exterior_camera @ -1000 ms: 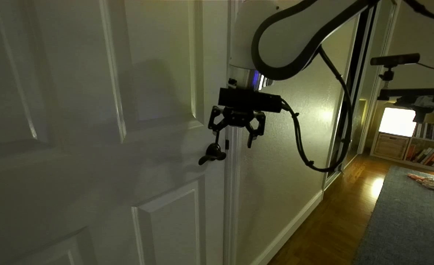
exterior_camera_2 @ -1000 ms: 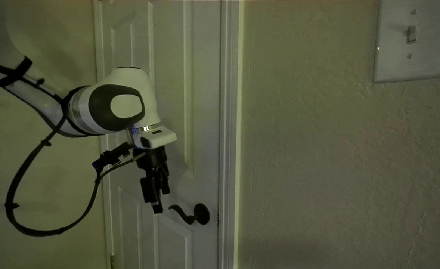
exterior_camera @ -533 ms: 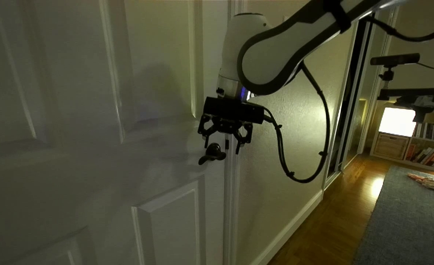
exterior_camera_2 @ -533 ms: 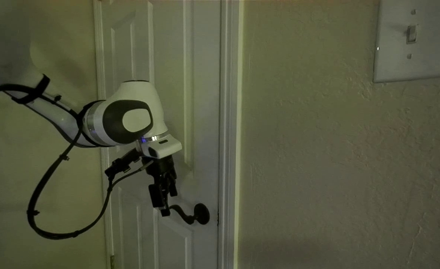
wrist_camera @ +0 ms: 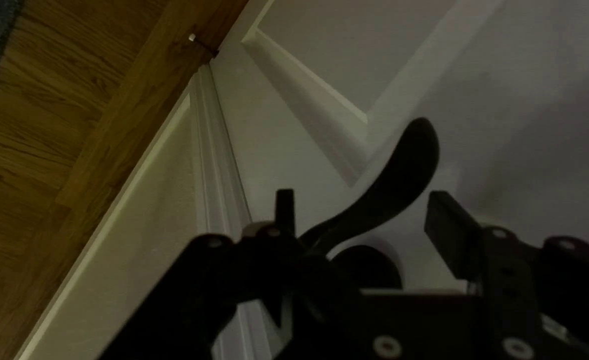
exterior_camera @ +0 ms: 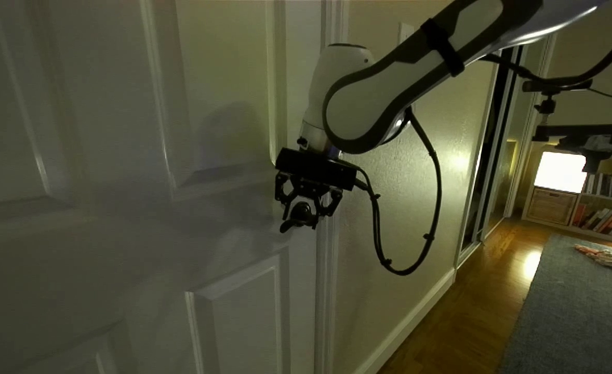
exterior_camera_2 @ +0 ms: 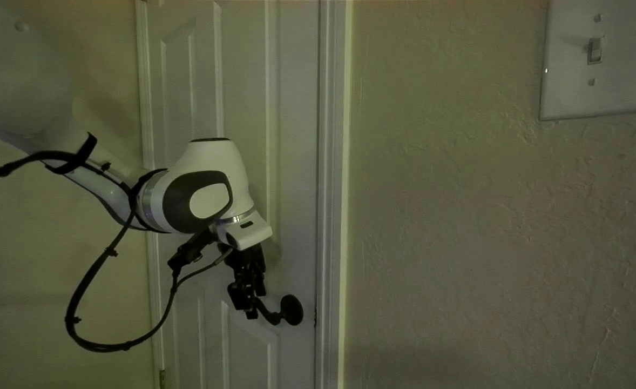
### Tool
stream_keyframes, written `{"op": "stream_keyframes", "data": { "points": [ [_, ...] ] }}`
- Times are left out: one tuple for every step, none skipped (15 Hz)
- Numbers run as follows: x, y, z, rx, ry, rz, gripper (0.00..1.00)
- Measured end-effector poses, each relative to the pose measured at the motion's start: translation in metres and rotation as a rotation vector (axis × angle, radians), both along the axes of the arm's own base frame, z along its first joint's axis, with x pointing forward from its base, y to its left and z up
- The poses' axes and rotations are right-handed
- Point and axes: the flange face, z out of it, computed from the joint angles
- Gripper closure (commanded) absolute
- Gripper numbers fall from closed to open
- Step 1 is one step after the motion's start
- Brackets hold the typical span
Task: Open the door
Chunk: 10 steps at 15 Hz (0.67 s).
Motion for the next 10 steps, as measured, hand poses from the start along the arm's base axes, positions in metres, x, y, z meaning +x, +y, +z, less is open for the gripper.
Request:
{"op": "stream_keyframes", "data": {
  "points": [
    [0.0023,0.0005,-0.0006,0.007,-0.007,-0.004,0.45],
    [0.0047,0.001,-0.0008,0.013,-0.015,-0.007,0.42],
    [0.0056,0.0015,-0.0022,0.017,-0.015,-0.009,0.43],
    [0.006,0.0019,-0.0036,0.02,-0.015,-0.011,0.5],
    [0.0061,0.0024,-0.0049,0.023,-0.013,-0.012,0.56],
    [0.006,0.0029,-0.0064,0.027,-0.011,-0.014,0.63],
    [0.0057,0.0037,-0.0076,0.03,-0.009,-0.015,0.7],
    [0.0054,0.0049,-0.0084,0.034,-0.007,-0.015,0.76],
    [0.0053,0.0062,-0.0083,0.035,-0.008,-0.013,0.83],
    [0.0053,0.0065,-0.0082,0.037,-0.009,-0.015,0.84]
  ]
}}
